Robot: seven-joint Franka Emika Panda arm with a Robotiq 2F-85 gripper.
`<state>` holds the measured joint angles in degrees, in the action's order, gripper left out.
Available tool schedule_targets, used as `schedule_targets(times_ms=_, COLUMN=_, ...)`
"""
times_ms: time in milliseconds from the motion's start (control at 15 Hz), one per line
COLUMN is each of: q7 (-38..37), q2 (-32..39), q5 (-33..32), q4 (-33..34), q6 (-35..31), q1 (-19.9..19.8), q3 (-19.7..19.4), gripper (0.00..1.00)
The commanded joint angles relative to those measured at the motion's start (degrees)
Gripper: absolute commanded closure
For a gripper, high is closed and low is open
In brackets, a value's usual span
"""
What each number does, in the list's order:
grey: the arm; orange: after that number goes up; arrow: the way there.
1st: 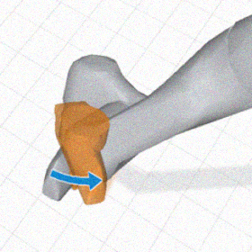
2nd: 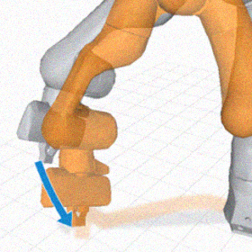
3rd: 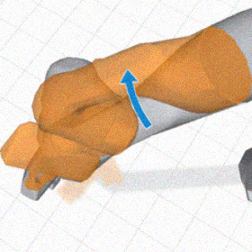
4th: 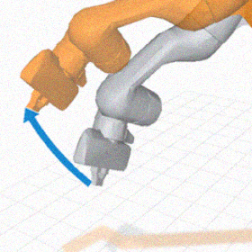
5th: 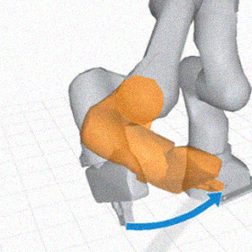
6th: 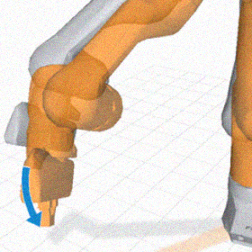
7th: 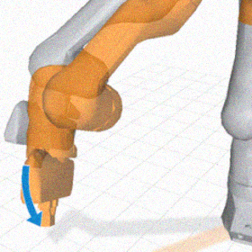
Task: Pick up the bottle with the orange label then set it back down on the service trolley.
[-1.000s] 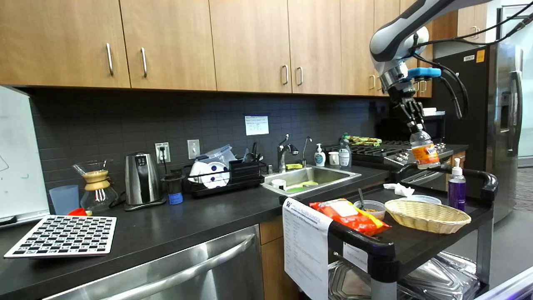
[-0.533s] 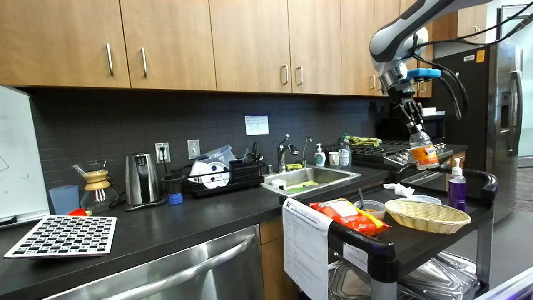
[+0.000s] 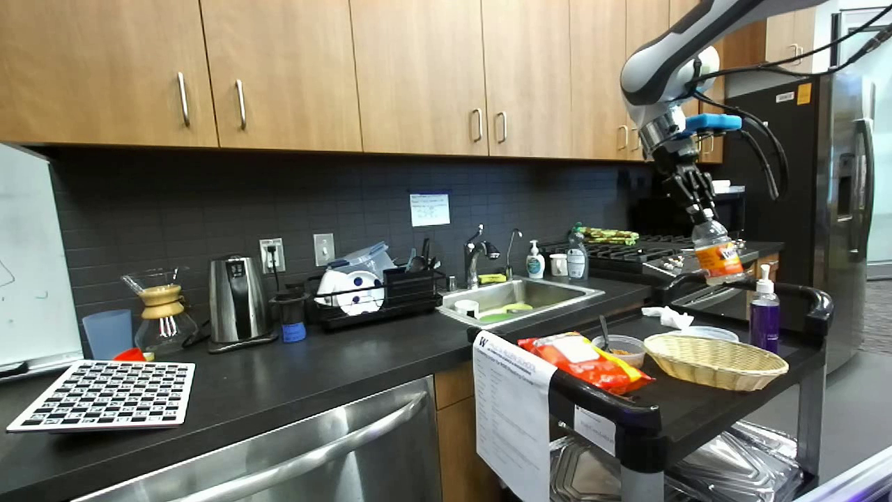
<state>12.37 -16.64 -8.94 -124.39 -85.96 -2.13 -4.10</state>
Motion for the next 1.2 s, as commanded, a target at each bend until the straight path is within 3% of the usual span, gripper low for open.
schedule_targets(times_ms=0, q7=1.7, q2=1.8, q5=-0.6, q4=2.1, q6=0.8, q1=0.1, q3=-0.4, gripper=0.85)
schedule_targets(times_ms=200, q7=2.9, q2=7.5, q5=-1.0, q4=8.0, q6=-3.2, q1=0.5, q3=-0.2, gripper=0.85)
schedule_targets(times_ms=400, q7=4.8, q2=12.8, q5=-3.6, q4=18.3, q6=-9.5, q1=1.3, q3=1.5, gripper=0.85)
schedule_targets(times_ms=467, q7=4.5, q2=12.7, q5=-5.7, q4=21.2, q6=-8.5, q1=1.9, q3=2.7, gripper=0.35)
schedule_targets(times_ms=600, q7=6.5, q2=10.9, q5=-8.8, q4=25.2, q6=-7.3, q1=2.7, q3=4.0, gripper=0.31)
schedule_targets(times_ms=867, q7=7.4, q2=4.4, q5=-13.3, q4=29.4, q6=-9.6, q1=4.0, q3=5.9, gripper=0.05)
schedule_targets(times_ms=1000, q7=4.3, q2=-2.0, q5=-11.7, q4=27.2, q6=-11.6, q1=4.0, q3=5.8, gripper=0.0)
schedule_targets(times_ms=1133, q7=0.7, q2=-8.9, q5=-10.3, q4=20.5, q6=-16.5, q1=3.6, q3=4.8, gripper=0.0)
